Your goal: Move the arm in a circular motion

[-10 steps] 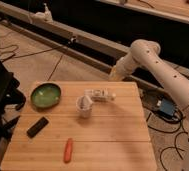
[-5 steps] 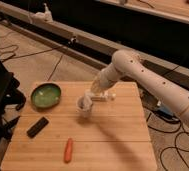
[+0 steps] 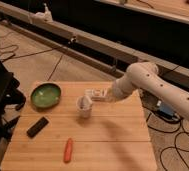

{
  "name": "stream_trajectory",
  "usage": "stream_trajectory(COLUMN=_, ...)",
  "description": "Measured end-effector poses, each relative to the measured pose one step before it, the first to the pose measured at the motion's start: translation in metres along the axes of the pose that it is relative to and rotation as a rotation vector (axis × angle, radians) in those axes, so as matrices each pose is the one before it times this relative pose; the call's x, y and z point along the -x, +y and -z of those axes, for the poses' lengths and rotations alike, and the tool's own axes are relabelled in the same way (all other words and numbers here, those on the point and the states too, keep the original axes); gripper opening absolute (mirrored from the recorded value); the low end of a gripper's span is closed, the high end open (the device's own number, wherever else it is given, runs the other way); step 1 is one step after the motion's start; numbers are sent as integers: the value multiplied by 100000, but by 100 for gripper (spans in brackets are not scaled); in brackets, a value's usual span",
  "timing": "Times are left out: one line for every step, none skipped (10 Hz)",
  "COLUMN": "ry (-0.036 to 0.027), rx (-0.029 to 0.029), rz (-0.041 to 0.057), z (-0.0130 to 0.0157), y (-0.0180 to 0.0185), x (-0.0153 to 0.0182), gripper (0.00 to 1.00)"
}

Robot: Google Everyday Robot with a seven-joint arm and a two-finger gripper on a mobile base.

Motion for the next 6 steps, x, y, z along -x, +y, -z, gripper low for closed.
stream_trajectory(ry=4818, rx=-1574, rz=-3873, z=1007, y=-34, x=-2184, gripper=0)
stream_trajectory(ry=3989, rx=-1313, rz=-2503, z=652, y=-505, x=-1651, gripper=0)
stream_trajectory(ry=5741, rx=-1467, rz=-2583, z=626, y=-1349, x=-2105, gripper=0)
stream_trajectory(ry=4249, rx=-824, rz=-1367, z=83, y=-1658, x=-1236, gripper=0)
stream_trajectory(ry=3026, rx=-116, rz=-1003, z=-401, y=-1630, x=-672, gripper=0)
stream_trajectory(ry=2225, rx=53, rz=-1125, z=-678, y=-1850, x=-284, gripper=0)
